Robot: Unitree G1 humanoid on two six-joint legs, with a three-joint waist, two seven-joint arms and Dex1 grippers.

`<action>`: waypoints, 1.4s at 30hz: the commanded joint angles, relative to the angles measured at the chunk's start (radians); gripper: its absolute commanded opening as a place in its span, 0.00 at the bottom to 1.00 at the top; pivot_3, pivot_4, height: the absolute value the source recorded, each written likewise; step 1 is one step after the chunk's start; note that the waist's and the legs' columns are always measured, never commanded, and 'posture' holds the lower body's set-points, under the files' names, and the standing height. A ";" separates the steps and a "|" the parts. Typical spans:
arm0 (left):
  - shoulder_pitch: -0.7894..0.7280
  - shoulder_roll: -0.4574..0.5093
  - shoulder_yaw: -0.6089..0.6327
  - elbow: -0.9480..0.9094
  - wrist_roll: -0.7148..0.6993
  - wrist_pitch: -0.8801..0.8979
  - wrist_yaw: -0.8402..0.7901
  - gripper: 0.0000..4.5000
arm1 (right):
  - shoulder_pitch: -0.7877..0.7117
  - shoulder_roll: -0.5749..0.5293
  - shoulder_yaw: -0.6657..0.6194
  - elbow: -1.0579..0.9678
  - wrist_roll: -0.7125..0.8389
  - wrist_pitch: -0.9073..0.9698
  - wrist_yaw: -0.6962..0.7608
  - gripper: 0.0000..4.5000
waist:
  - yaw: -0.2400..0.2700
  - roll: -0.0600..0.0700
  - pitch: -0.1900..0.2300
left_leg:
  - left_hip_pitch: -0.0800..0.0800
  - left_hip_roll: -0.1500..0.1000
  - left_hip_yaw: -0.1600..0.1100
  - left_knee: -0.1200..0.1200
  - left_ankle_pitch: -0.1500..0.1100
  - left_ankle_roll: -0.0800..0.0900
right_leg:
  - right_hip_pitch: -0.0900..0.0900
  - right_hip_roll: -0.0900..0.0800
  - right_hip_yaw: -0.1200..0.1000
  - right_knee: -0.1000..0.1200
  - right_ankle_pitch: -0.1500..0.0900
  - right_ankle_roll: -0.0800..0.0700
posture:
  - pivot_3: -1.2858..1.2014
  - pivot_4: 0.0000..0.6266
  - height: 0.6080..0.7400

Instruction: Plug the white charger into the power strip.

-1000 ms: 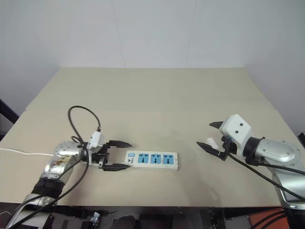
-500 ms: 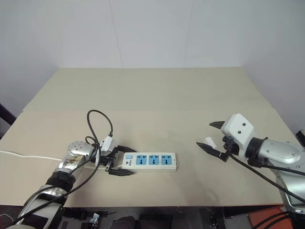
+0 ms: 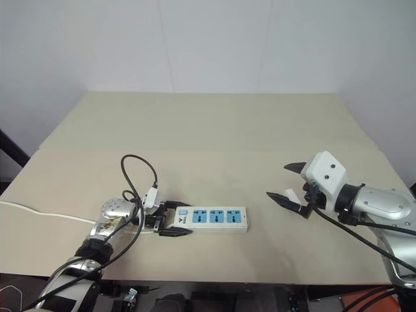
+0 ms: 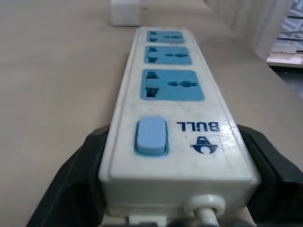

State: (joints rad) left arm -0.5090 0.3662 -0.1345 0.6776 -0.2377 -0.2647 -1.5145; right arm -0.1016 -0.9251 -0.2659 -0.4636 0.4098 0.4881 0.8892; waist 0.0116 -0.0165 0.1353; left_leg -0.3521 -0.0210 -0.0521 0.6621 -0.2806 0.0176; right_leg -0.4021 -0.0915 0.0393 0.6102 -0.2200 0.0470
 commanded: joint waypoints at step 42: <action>-0.062 -0.075 -0.071 0.016 0.094 -0.003 0.091 0.74 | -1.193 0.112 1.122 1.046 -0.151 0.904 0.177 1.00 | -0.024 0.003 -0.001 | -0.010 -0.001 -0.001 0.003 0.000 0.000 | -0.010 -0.001 -0.002 0.005 0.001 0.000 | 0.52 0.24 1.00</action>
State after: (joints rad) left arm -0.5879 0.2822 -0.1945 0.7045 -0.1610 -0.2820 -1.4449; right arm -1.2879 -0.8155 0.8562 0.5604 0.2895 1.4182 1.0511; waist -0.0126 -0.0138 0.1340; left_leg -0.3621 -0.0219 -0.0532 0.6647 -0.2805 0.0176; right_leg -0.4121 -0.0927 0.0375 0.6149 -0.2188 0.0475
